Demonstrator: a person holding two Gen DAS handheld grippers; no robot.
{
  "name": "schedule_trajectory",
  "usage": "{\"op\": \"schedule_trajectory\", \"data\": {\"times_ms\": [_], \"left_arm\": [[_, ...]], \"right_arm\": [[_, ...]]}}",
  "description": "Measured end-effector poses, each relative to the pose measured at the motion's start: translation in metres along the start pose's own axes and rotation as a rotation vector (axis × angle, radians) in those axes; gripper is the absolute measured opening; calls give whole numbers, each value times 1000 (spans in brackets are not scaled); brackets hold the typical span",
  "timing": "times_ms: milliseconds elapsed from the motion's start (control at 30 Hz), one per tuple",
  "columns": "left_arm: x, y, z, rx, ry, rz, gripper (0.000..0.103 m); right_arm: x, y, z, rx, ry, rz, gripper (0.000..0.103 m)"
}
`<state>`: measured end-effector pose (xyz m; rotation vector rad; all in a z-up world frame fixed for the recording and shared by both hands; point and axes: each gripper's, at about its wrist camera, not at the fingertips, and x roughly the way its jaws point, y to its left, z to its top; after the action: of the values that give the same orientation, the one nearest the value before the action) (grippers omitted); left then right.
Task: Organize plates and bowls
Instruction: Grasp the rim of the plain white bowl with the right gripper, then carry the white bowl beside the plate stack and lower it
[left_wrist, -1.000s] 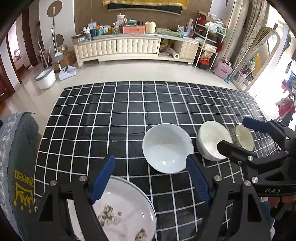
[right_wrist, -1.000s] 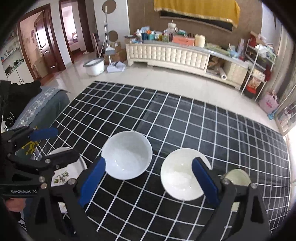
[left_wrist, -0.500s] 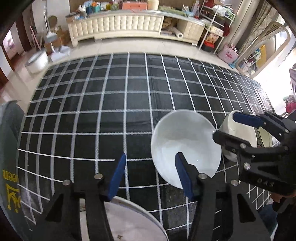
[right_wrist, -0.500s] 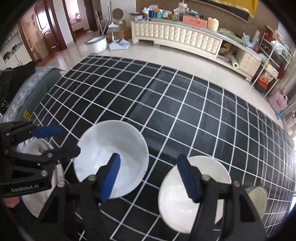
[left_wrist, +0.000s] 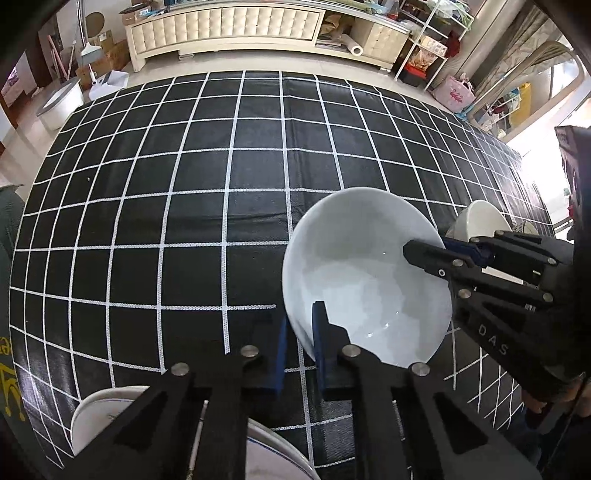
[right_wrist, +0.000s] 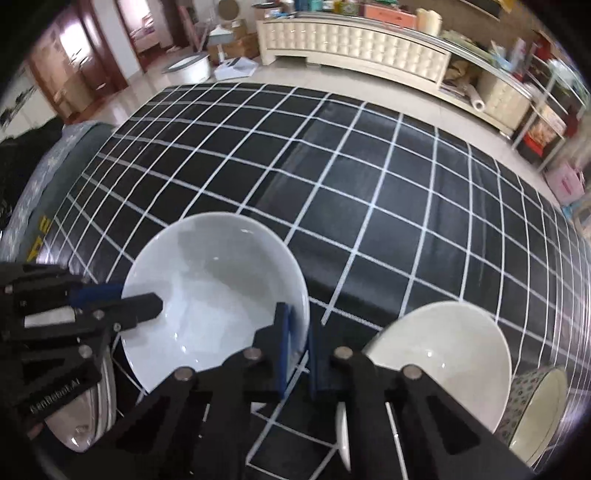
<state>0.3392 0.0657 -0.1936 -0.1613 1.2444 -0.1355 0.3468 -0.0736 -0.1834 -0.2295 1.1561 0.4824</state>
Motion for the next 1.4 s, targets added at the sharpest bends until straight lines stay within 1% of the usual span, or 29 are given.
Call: {"op": "schedule_trajectory", "data": {"times_ms": [100,167,200,300,500,633,733,933,1033,1167,1233,1400], "left_arm": [[-3,-3,-6,18,-2,23,10],[-9,-7,-10,18,-5,5,10],[-8,-12,-8,17,-8,4,10],[-22,-17,-17,24,-24,5,9],[-57,-28,-42,37,-49,-7,9],[-77,-35,-61,52,-65,13,9],[-87,-37,-75,51,-75,17,9],[-86,-41,-100,33,-66,11,9],[-78,-44,-110,25,-47,8,9],[-63,-47,-122,29,-21,14,9],[-57,-49,-125,32,-10,24,9],[-42,-48,-127,19,14,8,9]], "right_arm": [[-12,2,-5,14,-29,-2,9],[-19,3,-7,16,-43,-8,9],[-24,4,-10,23,-48,-8,9],[-38,7,-18,36,-57,-8,9],[-70,14,-37,67,-85,0,9],[-86,21,-54,79,-101,1,9],[-92,23,-68,108,-94,22,9],[-89,29,-93,122,-72,24,9],[-85,27,-105,131,-58,23,9],[-68,21,-119,172,-21,40,9],[-59,20,-126,191,2,50,9],[-46,16,-135,224,30,73,9]]}}
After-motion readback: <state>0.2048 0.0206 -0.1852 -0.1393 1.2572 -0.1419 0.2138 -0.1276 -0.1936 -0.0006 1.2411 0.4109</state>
